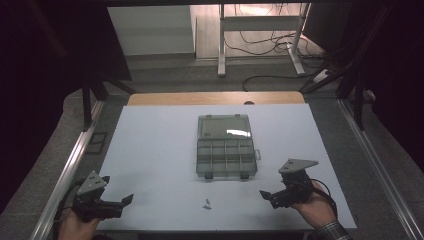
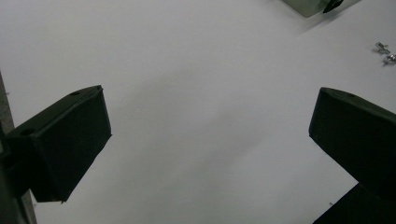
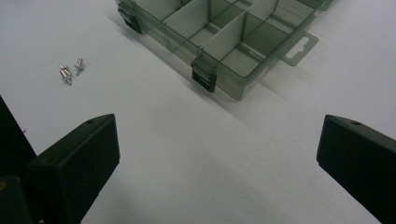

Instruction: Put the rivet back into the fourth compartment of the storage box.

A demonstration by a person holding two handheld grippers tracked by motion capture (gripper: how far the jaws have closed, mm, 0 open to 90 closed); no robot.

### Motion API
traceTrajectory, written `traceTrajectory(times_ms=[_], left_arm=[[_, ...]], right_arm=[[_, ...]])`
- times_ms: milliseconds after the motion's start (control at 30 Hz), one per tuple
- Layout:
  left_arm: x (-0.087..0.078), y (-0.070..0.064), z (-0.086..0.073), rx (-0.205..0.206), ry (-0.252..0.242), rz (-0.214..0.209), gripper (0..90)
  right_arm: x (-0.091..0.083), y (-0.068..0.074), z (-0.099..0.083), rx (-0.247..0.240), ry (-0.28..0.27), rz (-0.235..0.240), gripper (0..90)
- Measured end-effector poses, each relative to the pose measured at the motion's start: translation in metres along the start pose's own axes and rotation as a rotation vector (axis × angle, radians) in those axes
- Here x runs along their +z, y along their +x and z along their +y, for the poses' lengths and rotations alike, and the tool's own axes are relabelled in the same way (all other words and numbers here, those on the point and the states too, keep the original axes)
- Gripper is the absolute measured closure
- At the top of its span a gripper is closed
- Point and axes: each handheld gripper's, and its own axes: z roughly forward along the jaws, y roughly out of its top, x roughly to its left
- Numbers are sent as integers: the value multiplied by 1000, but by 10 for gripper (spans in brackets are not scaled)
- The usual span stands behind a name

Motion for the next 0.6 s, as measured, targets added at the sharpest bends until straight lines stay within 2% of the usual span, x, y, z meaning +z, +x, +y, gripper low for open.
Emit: traceTrajectory(times_ms=[267, 600], left_arm=[[0, -4, 1, 59, -5, 20, 0], [1, -3, 1, 33, 0, -1, 0]], right_arm=[[4, 4, 6, -6, -18, 33, 0], [17, 11, 15, -30, 4, 50, 0]])
